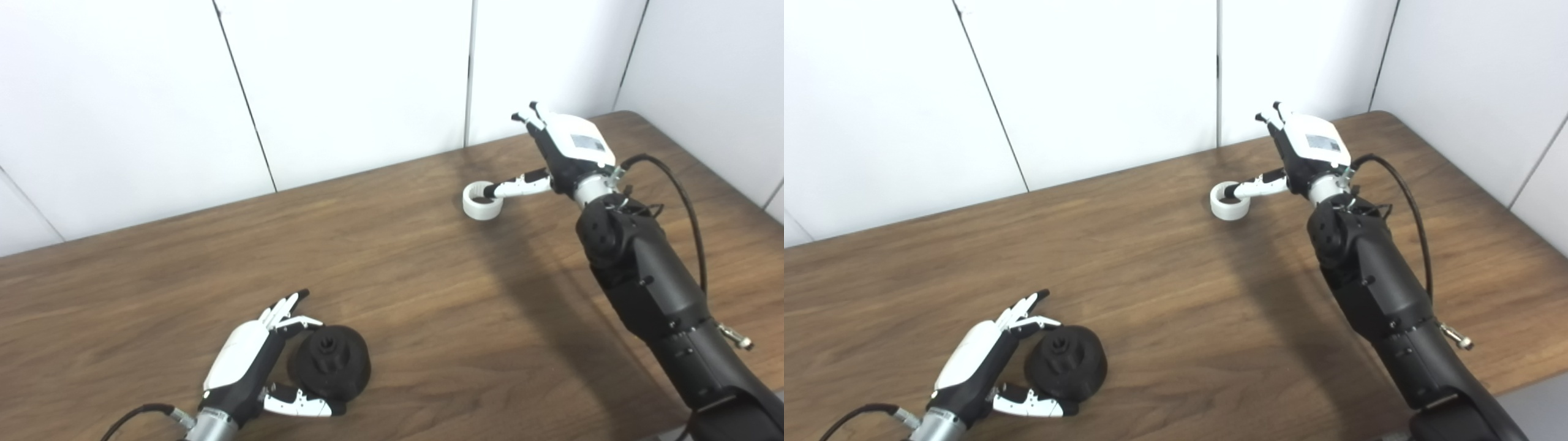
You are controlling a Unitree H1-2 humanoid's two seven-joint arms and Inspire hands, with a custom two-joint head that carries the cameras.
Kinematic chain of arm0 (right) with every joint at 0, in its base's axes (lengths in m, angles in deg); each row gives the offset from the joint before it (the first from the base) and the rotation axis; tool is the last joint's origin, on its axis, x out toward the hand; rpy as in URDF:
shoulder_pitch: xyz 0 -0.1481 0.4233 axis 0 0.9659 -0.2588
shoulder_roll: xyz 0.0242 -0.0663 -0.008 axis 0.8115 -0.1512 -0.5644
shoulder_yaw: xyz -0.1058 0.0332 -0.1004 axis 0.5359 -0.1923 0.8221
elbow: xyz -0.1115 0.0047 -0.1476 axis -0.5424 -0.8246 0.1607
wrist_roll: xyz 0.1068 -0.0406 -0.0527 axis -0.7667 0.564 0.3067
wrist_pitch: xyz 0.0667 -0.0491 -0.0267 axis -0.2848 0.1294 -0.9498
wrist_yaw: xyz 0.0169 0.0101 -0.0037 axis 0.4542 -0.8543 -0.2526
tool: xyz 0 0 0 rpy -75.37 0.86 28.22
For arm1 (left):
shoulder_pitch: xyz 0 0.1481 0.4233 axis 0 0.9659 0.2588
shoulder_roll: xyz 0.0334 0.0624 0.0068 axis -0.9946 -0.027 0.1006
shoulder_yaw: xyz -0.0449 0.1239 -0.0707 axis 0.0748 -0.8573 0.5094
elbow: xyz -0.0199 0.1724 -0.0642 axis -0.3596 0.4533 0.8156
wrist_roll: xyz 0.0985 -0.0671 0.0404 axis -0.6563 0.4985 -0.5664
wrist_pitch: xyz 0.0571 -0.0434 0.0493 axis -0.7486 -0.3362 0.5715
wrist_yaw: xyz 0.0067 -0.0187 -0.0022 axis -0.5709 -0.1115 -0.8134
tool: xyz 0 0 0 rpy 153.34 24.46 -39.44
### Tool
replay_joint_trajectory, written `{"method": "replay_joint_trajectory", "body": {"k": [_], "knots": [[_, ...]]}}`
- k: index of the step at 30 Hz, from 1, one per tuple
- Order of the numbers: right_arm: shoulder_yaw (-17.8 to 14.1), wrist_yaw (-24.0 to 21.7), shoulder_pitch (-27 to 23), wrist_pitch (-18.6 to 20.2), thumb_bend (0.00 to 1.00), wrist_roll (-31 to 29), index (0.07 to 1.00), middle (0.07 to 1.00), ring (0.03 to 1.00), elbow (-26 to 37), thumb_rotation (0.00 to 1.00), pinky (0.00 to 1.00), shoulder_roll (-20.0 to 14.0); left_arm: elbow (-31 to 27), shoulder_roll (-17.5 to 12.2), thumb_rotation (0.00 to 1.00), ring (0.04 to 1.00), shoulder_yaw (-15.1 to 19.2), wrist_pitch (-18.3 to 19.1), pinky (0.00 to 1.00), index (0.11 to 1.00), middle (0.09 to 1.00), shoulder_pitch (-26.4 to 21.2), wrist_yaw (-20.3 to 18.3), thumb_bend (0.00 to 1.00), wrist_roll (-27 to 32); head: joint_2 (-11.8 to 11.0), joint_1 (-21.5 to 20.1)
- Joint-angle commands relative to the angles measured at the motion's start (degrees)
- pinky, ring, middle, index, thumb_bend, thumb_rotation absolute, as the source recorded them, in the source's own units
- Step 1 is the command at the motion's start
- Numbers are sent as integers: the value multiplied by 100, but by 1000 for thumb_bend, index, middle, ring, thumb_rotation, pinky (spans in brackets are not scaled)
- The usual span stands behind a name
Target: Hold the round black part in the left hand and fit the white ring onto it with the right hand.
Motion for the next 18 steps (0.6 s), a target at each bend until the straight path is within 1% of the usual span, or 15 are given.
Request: {"method": "replay_joint_trajectory", "body": {"k": [1, 7, 9, 12, 18], "knots": [[75, -54, -359, -6, 1000, -14, 941, 1000, 969, -69, 662, 815, -135, -62, -47, 336, 1000, 39, -93, 1000, 615, 1000, -115, -5, 948, -40, 0, -6], [335, -124, -561, -34, 1000, -158, 951, 1000, 985, -688, 726, 854, -78, -136, -53, 331, 1000, 54, -12, 1000, 615, 1000, -135, -45, 952, -69, 20, 91], [419, -94, -595, -79, 1000, -196, 954, 1000, 982, -826, 746, 845, -52, -155, -52, 338, 1000, 61, -4, 1000, 615, 1000, -137, -56, 955, -69, 31, 148], [527, -61, -622, -133, 1000, -288, 955, 1000, 990, -953, 765, 861, 8, -165, -37, 337, 1000, 68, -9, 1000, 613, 1000, -140, -49, 957, -80, 42, 188], [679, -78, -639, -81, 1000, -383, 956, 1000, 997, -976, 771, 871, 103, -189, 5, 340, 1000, 92, 31, 1000, 612, 1000, -131, -77, 967, -87, 37, 191]]}}
